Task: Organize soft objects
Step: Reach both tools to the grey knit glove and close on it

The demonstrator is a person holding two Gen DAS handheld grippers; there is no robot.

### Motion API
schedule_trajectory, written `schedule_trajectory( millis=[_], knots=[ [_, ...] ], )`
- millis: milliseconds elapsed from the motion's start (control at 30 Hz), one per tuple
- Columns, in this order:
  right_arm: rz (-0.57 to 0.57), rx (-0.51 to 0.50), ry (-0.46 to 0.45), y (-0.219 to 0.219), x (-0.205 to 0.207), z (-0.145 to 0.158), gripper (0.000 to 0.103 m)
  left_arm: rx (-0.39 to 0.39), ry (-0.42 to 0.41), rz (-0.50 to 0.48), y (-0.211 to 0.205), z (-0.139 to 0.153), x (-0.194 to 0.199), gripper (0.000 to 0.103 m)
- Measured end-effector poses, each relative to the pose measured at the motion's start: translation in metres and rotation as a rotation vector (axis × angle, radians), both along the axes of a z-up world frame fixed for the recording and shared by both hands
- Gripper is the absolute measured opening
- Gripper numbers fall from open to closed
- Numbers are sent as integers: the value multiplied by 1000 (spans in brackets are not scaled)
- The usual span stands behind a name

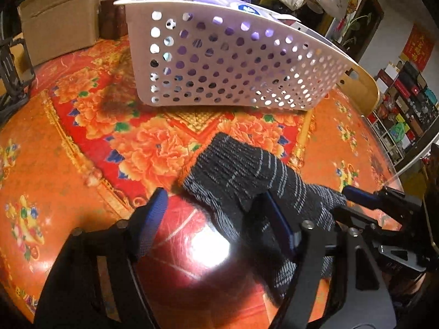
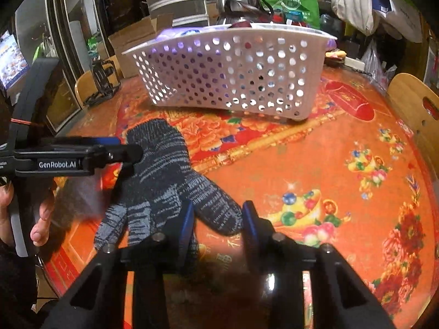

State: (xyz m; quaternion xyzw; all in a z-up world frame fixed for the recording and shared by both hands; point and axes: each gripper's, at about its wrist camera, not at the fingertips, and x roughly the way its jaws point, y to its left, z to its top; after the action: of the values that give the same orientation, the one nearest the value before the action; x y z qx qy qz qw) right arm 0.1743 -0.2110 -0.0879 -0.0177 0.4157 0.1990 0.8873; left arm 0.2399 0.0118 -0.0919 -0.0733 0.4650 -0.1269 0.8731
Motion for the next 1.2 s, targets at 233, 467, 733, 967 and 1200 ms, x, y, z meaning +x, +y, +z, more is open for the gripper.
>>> schedule_trajectory(
  millis=[233, 467, 733, 967, 1200],
  knots=[
    [3, -29, 11, 1, 3, -3, 24, 40, -15, -9, -14, -1, 5, 41],
    [21, -27, 10, 1, 5, -4, 15, 3, -26, -32, -17, -2, 7, 13],
    [37, -25, -32, 6, -2, 2, 11, -22, -61, -15, -8, 4, -6, 11],
    [33, 11, -70, 3, -11, 18, 11, -50, -96, -11, 2, 15, -18, 11],
    [42, 38, -133, -1, -25, 43, 11, -71, -156, -9, 5, 39, -37, 11]
  ],
)
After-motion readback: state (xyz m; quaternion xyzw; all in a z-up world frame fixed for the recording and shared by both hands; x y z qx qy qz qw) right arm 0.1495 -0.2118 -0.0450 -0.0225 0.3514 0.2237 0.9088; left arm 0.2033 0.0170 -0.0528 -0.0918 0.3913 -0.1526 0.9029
